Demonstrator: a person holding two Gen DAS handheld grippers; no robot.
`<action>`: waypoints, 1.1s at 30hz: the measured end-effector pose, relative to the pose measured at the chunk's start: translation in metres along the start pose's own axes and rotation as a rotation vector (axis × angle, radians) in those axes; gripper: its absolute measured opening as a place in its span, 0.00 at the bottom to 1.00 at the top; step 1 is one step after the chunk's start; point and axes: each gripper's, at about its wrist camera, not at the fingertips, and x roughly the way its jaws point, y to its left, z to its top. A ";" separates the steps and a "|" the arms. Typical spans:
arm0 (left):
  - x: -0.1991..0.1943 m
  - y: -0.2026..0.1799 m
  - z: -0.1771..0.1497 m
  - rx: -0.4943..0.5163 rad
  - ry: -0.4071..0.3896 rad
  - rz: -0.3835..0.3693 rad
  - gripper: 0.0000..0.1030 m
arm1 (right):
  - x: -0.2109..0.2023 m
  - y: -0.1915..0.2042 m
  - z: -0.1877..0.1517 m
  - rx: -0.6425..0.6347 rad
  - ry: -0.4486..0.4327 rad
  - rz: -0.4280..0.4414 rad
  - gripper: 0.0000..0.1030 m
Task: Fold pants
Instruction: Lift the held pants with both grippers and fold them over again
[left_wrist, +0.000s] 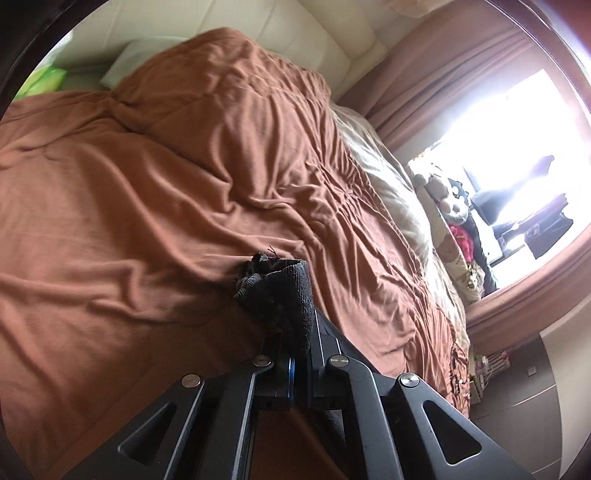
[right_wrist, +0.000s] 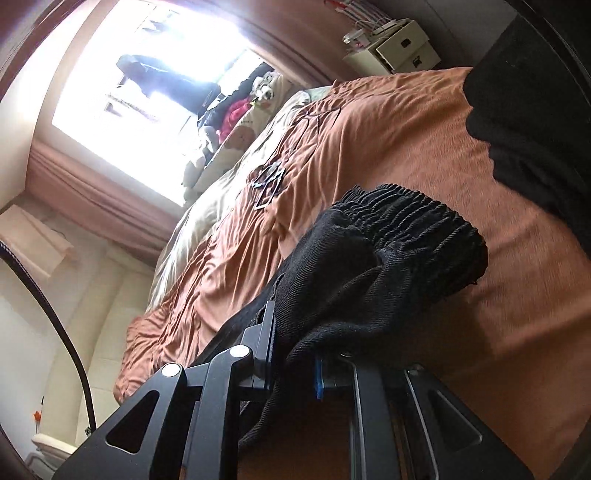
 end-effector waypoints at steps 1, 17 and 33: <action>-0.007 0.006 -0.001 -0.005 -0.002 -0.003 0.04 | -0.003 0.000 -0.001 -0.002 0.003 0.000 0.12; -0.086 0.077 -0.018 -0.065 -0.023 -0.025 0.04 | -0.066 0.003 -0.040 -0.020 0.017 0.010 0.11; -0.105 0.180 -0.077 -0.191 0.016 -0.028 0.04 | -0.102 -0.016 -0.077 -0.027 0.060 -0.070 0.11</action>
